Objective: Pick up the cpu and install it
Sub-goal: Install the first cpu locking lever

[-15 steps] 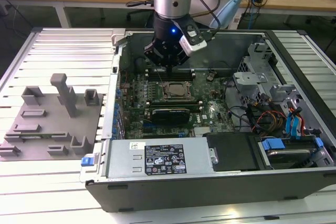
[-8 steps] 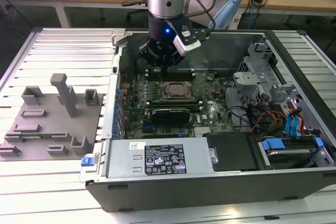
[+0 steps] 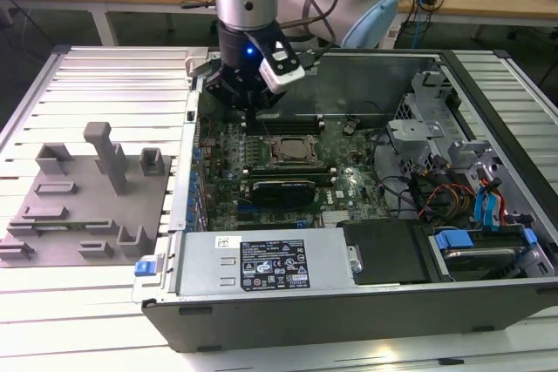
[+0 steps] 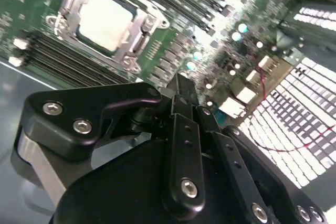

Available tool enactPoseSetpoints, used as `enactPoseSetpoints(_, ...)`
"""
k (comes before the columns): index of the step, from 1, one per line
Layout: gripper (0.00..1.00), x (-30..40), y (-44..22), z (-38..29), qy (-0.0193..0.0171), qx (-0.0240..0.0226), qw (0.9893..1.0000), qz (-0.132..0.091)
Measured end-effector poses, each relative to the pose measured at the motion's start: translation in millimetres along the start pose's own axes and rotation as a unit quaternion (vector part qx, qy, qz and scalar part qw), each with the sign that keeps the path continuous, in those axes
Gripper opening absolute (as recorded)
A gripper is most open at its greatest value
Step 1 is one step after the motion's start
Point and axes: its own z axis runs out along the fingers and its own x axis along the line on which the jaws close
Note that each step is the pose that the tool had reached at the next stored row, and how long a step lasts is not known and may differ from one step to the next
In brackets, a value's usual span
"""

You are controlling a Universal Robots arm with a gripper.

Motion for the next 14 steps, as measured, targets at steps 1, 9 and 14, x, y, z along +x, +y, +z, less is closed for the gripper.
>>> enactPoseSetpoints(1,0.11,1.8,0.1,0.0,-0.0011,-0.0053,1.0,0.0)
enactPoseSetpoints(9,0.11,5.7,0.3,0.0,-0.0061,-0.0568,0.9984,0.001)
enactPoseSetpoints(14,0.11,5.8,0.3,2.4,-0.0063,-0.0598,0.9982,0.004)
